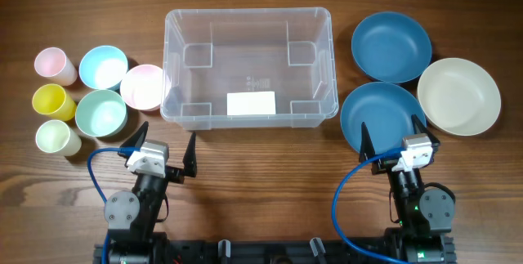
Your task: Pack container
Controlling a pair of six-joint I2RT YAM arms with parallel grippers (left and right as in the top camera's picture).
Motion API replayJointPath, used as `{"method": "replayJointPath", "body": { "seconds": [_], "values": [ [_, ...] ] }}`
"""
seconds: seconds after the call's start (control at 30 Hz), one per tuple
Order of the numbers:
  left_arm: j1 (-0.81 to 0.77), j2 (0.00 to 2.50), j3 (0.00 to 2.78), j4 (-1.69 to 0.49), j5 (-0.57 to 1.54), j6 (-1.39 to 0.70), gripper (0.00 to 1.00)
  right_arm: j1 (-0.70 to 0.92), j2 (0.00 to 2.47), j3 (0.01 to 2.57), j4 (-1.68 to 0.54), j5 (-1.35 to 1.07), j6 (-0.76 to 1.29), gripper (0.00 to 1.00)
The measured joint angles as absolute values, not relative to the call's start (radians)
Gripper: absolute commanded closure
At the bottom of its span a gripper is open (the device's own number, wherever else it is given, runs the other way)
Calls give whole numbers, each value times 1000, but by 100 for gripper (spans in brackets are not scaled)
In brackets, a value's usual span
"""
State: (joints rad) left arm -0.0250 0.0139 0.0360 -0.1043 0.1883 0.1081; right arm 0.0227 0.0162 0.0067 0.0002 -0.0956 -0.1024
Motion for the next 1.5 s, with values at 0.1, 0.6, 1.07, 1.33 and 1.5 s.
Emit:
{"method": "replayJointPath", "body": {
  "seconds": [0.1, 0.6, 1.07, 1.33, 1.5],
  "values": [
    [-25, 14, 36, -104, 188, 108, 0, 23, 16, 7, 0, -96, -102, 0],
    [-25, 14, 36, -104, 188, 108, 0, 23, 16, 7, 0, -96, -102, 0],
    [-25, 14, 36, -104, 188, 108, 0, 23, 16, 19, 43, -107, -48, 0],
    [-25, 14, 36, -105, 188, 108, 0, 23, 224, 441, -233, -47, 77, 0],
    [-25, 14, 36, -104, 189, 108, 0, 23, 473, 698, -308, -46, 87, 0]
  ]
}}
